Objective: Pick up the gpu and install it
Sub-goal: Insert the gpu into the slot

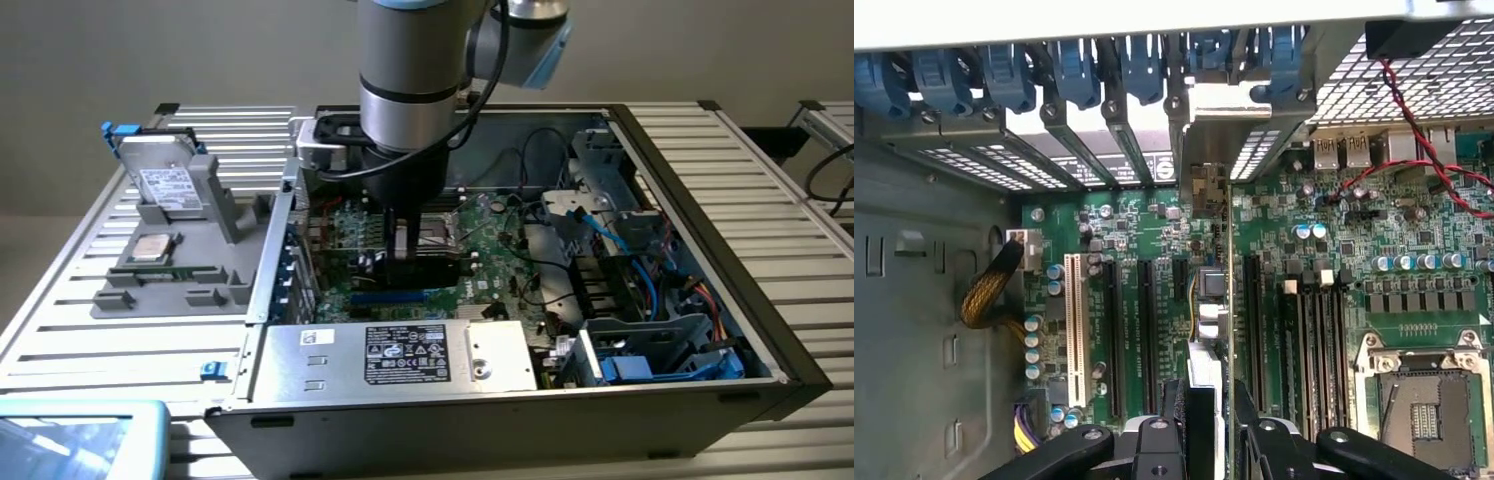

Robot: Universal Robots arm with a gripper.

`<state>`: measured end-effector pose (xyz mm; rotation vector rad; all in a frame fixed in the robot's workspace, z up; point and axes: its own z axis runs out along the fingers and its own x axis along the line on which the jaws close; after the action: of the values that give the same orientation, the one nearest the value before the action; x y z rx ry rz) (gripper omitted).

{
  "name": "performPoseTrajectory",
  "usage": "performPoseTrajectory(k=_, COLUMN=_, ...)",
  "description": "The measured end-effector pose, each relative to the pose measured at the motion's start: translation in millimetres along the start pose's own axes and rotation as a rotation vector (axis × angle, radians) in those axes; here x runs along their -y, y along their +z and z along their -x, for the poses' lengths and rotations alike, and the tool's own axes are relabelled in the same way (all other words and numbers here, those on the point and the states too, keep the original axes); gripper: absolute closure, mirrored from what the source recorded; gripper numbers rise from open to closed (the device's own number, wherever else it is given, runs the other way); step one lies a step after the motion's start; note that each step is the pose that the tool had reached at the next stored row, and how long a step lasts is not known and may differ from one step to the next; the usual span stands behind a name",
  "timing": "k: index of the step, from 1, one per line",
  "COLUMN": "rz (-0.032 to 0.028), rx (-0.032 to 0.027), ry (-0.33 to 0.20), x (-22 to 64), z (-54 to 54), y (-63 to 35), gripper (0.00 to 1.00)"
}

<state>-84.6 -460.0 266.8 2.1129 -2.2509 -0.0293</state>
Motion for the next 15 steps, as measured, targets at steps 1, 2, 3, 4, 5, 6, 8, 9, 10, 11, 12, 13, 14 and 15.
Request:
performPoseTrajectory(k=1, rz=0.0000, rx=0.0004, ry=0.000, x=-0.7, z=0.0, y=0.1, gripper=0.71)
performPoseTrajectory(k=2, rz=-0.0001, rx=0.0008, ry=0.000, x=-1.2, z=0.0, y=0.6, gripper=0.71)
performPoseTrajectory(k=3, rz=0.0000, rx=0.0009, ry=0.000, x=-1.5, z=0.1, y=1.4, gripper=0.71)
performPoseTrajectory(k=4, rz=0.0000, rx=0.0009, ry=0.000, x=-1.4, z=0.2, y=2.3, gripper=0.71)
performPoseTrajectory(k=5, rz=0.0000, rx=0.0009, ry=0.000, x=-1.4, z=0.2, y=2.9, gripper=0.71)
performPoseTrajectory(k=6, rz=-0.0001, rx=0.0009, ry=0.000, x=-1.4, z=0.2, y=3.5, gripper=0.71)
performPoseTrajectory(k=8, rz=-0.0001, rx=0.0008, ry=0.000, x=-1.8, z=0.4, y=4.6, gripper=0.71)
performPoseTrajectory(k=9, rz=-0.0001, rx=0.0007, ry=0.000, x=-2.0, z=0.5, y=4.9, gripper=0.71)
performPoseTrajectory(k=10, rz=0.0000, rx=0.0006, ry=0.000, x=-2.3, z=0.5, y=5.1, gripper=0.71)
performPoseTrajectory(k=11, rz=0.0000, rx=0.0007, ry=0.000, x=-2.5, z=0.5, y=5.2, gripper=0.71)
performPoseTrajectory(k=12, rz=0.0001, rx=0.0012, ry=0.000, x=-2.7, z=0.5, y=5.4, gripper=0.71)
performPoseTrajectory(k=13, rz=0.0007, rx=0.0014, ry=0.000, x=-2.9, z=0.5, y=5.7, gripper=0.71)
performPoseTrajectory(k=14, rz=0.0014, rx=0.0017, ry=0.000, x=-3.0, z=0.6, y=6.1, gripper=0.71)
performPoseTrajectory(k=15, rz=0.0021, rx=0.0017, ry=0.000, x=-3.3, z=0.6, y=6.4, gripper=0.71)
